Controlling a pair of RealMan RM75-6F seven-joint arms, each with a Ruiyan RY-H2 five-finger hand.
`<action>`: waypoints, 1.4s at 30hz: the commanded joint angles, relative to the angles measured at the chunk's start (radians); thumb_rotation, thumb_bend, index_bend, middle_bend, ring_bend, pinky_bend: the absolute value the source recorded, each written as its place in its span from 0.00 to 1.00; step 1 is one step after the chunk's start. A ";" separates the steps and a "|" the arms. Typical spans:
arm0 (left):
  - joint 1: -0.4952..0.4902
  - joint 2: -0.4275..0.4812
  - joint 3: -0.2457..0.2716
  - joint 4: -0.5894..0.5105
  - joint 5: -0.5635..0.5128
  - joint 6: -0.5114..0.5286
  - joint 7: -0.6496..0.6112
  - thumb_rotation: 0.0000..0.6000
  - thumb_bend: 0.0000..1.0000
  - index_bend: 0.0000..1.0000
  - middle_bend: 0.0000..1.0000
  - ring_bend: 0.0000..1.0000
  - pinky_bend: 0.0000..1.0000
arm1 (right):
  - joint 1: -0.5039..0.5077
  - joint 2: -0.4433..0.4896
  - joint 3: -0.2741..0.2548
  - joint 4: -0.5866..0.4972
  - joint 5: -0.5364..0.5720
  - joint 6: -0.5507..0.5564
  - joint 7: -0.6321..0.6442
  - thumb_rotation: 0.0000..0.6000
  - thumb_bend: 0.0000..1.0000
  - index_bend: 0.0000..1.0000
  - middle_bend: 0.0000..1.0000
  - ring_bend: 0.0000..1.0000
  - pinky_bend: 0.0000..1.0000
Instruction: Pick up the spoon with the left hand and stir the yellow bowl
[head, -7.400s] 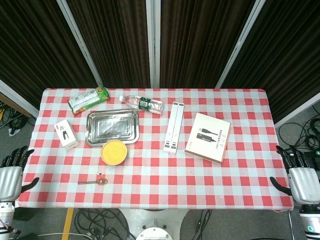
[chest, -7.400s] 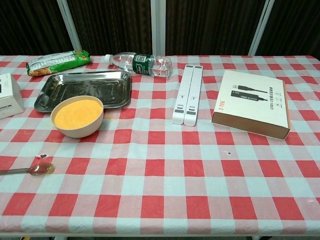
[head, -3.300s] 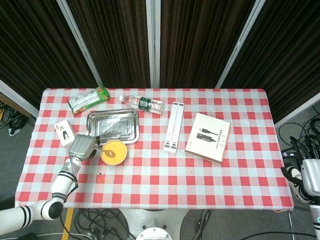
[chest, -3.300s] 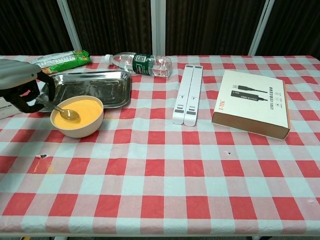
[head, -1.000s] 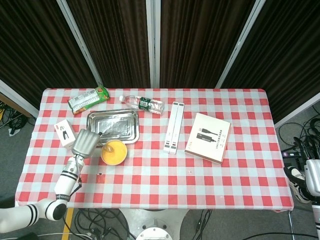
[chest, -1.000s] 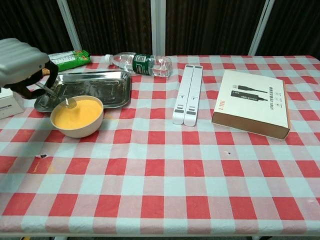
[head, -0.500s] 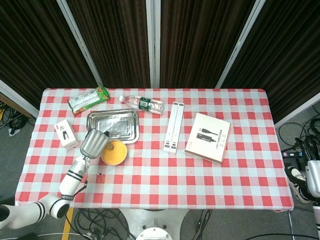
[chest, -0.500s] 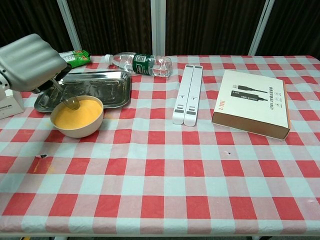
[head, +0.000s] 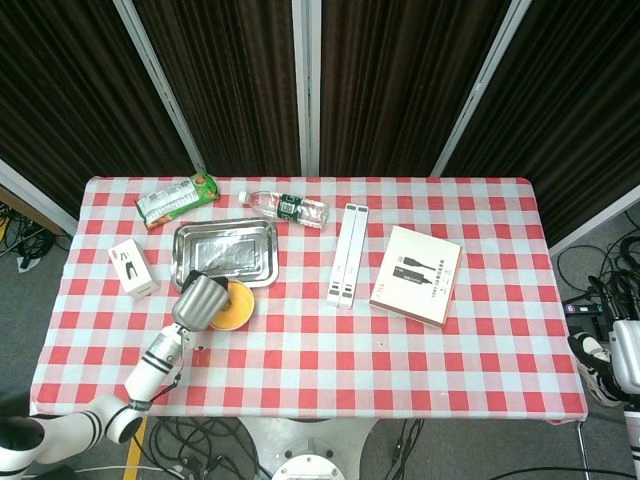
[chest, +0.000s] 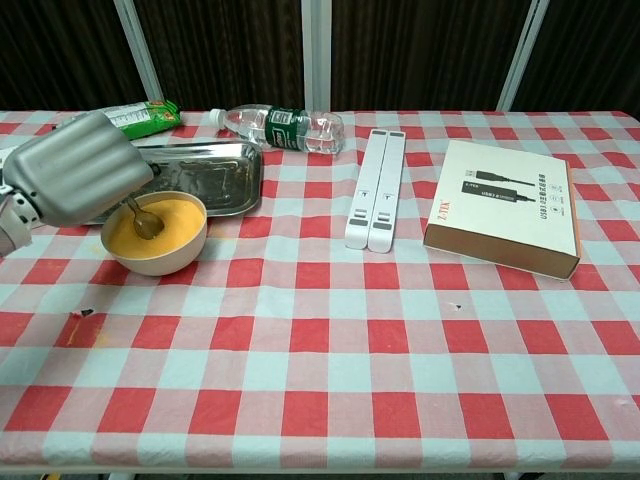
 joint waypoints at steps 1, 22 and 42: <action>0.012 -0.014 -0.005 0.001 0.005 0.008 0.010 1.00 0.44 0.71 1.00 1.00 0.97 | -0.001 0.001 0.000 -0.001 0.001 0.002 -0.001 1.00 0.15 0.09 0.22 0.03 0.13; 0.045 0.069 -0.123 -0.202 -0.070 -0.026 -0.192 1.00 0.44 0.72 1.00 0.99 0.97 | -0.012 0.002 0.001 -0.001 0.000 0.014 0.011 1.00 0.15 0.09 0.22 0.03 0.13; 0.028 0.083 -0.049 -0.034 0.070 -0.010 -0.050 1.00 0.44 0.72 1.00 0.99 0.96 | -0.010 0.006 0.001 -0.012 0.002 0.008 0.000 1.00 0.15 0.09 0.22 0.03 0.13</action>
